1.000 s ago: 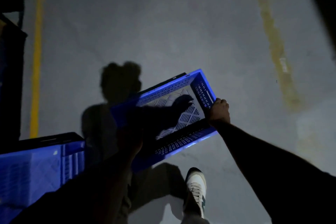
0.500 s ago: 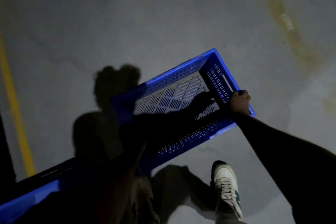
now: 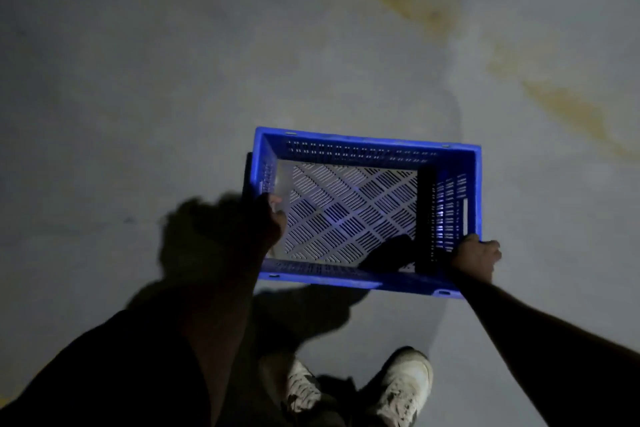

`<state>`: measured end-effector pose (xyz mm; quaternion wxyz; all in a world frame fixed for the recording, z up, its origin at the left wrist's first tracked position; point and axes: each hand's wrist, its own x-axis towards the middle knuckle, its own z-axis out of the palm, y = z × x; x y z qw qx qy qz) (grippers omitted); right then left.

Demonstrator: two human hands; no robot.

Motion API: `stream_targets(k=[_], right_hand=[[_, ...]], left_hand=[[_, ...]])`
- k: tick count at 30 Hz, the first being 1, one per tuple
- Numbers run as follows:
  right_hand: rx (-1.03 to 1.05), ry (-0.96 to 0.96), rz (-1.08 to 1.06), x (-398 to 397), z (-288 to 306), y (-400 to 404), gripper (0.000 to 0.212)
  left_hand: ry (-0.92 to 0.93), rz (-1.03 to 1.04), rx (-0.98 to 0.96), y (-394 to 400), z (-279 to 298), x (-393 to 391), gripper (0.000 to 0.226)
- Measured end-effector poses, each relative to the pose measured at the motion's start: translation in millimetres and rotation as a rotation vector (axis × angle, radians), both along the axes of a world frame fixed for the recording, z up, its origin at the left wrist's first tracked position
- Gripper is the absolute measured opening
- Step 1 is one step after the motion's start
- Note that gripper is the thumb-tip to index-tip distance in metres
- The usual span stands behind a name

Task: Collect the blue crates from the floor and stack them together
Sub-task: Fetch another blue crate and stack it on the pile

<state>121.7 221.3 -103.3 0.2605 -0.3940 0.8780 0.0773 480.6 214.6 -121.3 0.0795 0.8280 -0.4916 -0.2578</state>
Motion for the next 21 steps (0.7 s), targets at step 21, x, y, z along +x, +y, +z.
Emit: stream_targets(k=[21], right_hand=[[-0.303,-0.105,-0.488,-117.9,77.8,77.4,0.048]], left_hand=[[0.076,0.099,0.118,-49.2,95.3,-166.6,0.059]])
